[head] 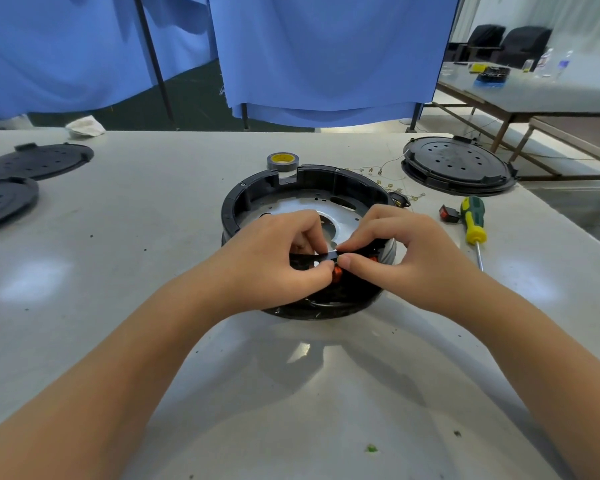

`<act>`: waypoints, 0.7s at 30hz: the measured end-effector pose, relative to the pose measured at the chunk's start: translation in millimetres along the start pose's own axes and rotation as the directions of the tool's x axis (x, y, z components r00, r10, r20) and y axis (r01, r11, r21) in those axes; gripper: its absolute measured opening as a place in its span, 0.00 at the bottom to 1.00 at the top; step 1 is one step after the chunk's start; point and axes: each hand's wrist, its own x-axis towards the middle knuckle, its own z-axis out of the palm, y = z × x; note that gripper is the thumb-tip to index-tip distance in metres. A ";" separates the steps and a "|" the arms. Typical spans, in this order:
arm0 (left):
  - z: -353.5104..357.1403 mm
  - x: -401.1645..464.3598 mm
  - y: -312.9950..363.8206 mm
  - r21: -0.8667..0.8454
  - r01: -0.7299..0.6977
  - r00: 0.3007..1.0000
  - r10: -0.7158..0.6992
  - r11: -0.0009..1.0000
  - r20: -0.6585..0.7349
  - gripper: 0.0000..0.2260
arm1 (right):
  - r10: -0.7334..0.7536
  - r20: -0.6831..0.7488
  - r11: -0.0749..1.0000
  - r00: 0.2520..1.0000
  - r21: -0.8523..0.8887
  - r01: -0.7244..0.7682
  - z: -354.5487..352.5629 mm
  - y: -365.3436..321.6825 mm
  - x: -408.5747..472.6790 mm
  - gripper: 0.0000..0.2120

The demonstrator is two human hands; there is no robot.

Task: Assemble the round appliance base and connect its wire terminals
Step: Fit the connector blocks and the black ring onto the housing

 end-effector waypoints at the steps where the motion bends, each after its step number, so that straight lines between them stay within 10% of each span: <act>1: 0.1 0.1 0.3 -0.002 -0.001 1.000 0.001 1.000 -0.003 0.06 | -0.003 -0.002 1.000 1.000 -0.004 0.003 0.2 -0.2 -0.2 0.04; 16: 3.3 0.5 -5.6 0.010 -0.047 0.998 0.047 0.999 -0.037 0.05 | 0.014 -0.185 1.000 0.983 -0.018 -0.018 -8.1 7.3 3.0 0.07; 21: 11.2 0.0 -6.2 0.059 -0.067 0.992 0.073 0.996 -0.102 0.04 | 0.190 -0.343 0.862 0.920 -0.390 -0.323 -37.5 55.3 16.6 0.13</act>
